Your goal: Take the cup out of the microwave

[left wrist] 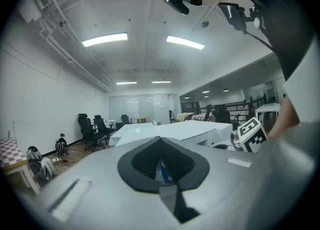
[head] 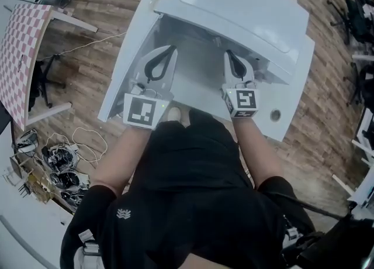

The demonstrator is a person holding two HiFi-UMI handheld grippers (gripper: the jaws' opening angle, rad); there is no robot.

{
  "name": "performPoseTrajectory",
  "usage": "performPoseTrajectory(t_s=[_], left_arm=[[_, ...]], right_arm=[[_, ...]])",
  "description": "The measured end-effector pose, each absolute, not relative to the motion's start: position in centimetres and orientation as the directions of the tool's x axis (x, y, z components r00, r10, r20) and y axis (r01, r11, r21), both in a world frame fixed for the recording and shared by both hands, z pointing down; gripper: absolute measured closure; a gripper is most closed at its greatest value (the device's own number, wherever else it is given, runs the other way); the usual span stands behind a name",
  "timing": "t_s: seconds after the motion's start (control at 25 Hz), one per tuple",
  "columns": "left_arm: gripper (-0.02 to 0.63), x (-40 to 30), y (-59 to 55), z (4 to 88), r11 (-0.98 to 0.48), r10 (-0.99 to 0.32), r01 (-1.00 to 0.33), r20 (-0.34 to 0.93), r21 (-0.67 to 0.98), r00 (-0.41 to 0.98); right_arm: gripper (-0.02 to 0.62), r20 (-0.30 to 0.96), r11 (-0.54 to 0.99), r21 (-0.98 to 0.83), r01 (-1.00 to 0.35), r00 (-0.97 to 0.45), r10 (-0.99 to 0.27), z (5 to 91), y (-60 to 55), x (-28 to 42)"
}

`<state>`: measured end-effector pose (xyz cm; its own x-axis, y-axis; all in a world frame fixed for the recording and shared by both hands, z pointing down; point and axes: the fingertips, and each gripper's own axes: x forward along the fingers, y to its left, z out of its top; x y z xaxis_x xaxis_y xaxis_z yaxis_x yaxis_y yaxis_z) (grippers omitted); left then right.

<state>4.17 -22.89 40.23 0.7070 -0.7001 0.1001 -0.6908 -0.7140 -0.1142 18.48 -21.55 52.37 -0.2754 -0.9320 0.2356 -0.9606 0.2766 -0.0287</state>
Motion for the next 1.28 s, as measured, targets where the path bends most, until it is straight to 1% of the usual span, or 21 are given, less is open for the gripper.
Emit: performPoseTrajectory(t_s=[0.12, 0.28, 0.36, 0.44, 0.52, 0.76, 0.96, 1.28], left_arm=[[0.6, 4.5, -23.4, 41.2, -0.711, -0.703, -0.692, 0.104, -0.127, 0.704], [0.6, 4.5, -23.9, 42.3, -0.712, -0.702, -0.688, 0.12, -0.136, 0.702], [0.6, 4.3, -24.3, 42.8, -0.711, -0.703, -0.689, 0.131, -0.141, 0.699], [0.6, 4.2, -24.5, 43.4, -0.716, -0.698, -0.677, 0.151, -0.173, 0.7], [0.6, 4.2, -24.5, 44.2, -0.72, -0.694, -0.666, 0.174, -0.197, 0.699], [0.598, 4.0, -25.4, 45.7, -0.716, -0.698, -0.673, 0.196, -0.185, 0.689], [0.6, 4.3, -26.4, 46.8, -0.725, -0.688, -0.666, 0.209, -0.172, 0.695], [0.6, 3.4, -27.4, 47.6, -0.718, -0.694, -0.675, 0.23, -0.168, 0.682]], right_arm=[[0.578, 0.25, 0.291, -0.026, -0.957, -0.288, -0.925, 54.5, -22.6, 18.6], [0.517, 0.265, 0.308, -0.013, -0.951, -0.3, -0.917, 56.7, -24.1, 18.4], [0.459, 0.267, 0.301, -0.013, -0.954, -0.293, -0.918, 57.3, -25.0, 18.4], [0.386, 0.266, 0.298, -0.012, -0.955, -0.29, -0.919, 57.9, -25.9, 18.3], [0.353, 0.264, 0.303, -0.015, -0.953, -0.297, -0.918, 58.6, -26.5, 18.1], [0.297, 0.257, 0.295, -0.032, -0.955, -0.293, -0.921, 60.0, -28.3, 18.0], [0.264, 0.253, 0.282, -0.057, -0.958, -0.287, -0.924, 60.6, -30.0, 17.9], [0.196, 0.272, 0.299, -0.034, -0.954, -0.297, -0.915, 62.1, -32.3, 16.6]])
